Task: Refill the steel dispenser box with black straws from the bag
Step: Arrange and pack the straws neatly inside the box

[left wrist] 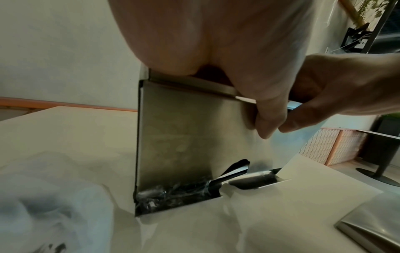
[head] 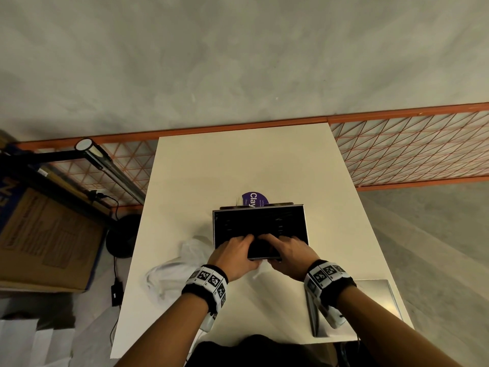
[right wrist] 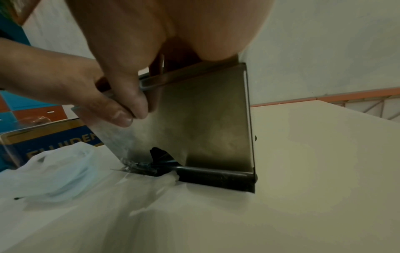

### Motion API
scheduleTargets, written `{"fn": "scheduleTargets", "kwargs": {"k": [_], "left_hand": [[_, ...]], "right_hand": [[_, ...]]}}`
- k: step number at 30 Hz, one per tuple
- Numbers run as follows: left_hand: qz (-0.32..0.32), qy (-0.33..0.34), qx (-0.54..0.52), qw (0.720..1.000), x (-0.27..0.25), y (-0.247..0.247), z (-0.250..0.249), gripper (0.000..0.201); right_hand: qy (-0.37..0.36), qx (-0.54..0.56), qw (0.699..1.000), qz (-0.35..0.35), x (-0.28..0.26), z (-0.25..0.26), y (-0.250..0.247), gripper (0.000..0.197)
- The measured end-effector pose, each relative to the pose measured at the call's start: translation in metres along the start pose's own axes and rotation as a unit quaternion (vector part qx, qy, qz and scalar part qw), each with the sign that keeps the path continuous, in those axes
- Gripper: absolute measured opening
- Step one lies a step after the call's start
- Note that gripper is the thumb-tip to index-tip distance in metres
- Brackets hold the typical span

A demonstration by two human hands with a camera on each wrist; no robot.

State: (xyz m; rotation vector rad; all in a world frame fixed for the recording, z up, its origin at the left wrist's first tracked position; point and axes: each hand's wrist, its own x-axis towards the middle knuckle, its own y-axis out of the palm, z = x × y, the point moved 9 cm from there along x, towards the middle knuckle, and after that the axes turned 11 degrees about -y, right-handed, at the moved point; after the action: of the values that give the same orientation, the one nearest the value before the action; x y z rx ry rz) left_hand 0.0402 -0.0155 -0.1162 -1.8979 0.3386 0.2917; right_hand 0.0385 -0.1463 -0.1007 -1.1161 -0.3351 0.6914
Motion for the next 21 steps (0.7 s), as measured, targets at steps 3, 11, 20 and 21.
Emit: {"fn": "scheduleTargets", "kwargs": {"k": [3,11,20,21], "left_hand": [[-0.001,0.008,-0.013,1.000,-0.001,0.001,-0.001,0.045],[0.012,0.001,-0.015,1.000,0.003,0.005,0.002,0.048],[0.008,0.005,-0.020,1.000,0.004,0.006,0.003,0.056],[0.008,0.005,-0.020,1.000,0.004,0.007,0.003,0.056]], "right_hand": [[0.004,-0.006,1.000,0.026,0.000,0.001,0.004,0.048],[-0.001,-0.073,0.995,0.071,0.002,0.003,0.011,0.044],[-0.016,-0.060,0.994,0.091,0.002,0.009,0.009,0.048],[-0.012,-0.068,0.993,0.098,0.002,0.009,0.010,0.048]]}}
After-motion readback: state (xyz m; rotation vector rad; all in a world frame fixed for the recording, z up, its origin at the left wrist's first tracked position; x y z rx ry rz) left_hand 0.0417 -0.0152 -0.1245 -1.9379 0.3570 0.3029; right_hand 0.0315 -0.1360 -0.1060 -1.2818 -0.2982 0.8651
